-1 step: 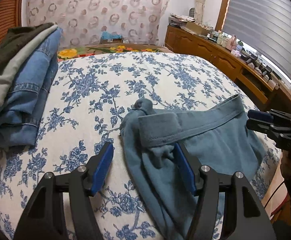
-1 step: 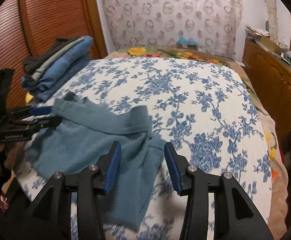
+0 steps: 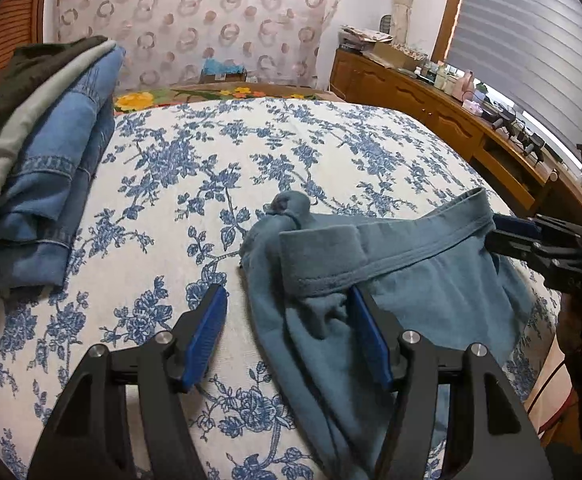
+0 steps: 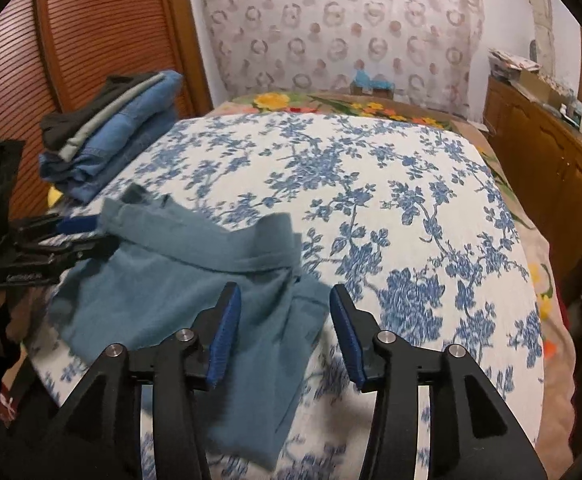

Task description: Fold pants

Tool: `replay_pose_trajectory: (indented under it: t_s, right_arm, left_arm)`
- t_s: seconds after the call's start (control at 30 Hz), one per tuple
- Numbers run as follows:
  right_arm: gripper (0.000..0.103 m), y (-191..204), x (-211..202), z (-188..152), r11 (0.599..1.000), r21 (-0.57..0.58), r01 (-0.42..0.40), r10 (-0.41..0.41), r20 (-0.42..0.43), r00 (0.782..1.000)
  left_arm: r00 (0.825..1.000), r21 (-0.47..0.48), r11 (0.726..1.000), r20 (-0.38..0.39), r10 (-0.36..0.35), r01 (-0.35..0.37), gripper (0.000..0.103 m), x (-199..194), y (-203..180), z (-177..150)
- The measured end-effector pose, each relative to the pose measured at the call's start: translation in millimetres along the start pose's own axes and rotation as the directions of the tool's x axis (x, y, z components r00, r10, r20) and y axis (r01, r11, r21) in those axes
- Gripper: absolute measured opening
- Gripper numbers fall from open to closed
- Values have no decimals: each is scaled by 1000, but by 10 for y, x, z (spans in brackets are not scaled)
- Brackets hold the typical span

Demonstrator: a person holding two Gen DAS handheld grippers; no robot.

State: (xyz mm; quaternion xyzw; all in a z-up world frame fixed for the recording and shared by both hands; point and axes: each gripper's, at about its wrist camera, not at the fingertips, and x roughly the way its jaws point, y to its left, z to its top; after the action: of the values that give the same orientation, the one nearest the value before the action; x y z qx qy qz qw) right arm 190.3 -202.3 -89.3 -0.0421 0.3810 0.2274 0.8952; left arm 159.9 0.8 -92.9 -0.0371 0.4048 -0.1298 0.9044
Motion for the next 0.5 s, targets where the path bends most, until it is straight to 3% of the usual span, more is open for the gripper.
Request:
replay_pose_trajectory:
  t_s: [0.13,0.5]
  right_arm:
    - [57,-30,117,56,1000,18,6,-6,-6,1000]
    - [65,-60,299,1,999,45,22,-20,-41,999]
  left_arm:
    - [1000,-6,1000,-2,-8,8,63,11,6,-12]
    - [1000,1,1000,6,-9,9,63,11,5,-20]
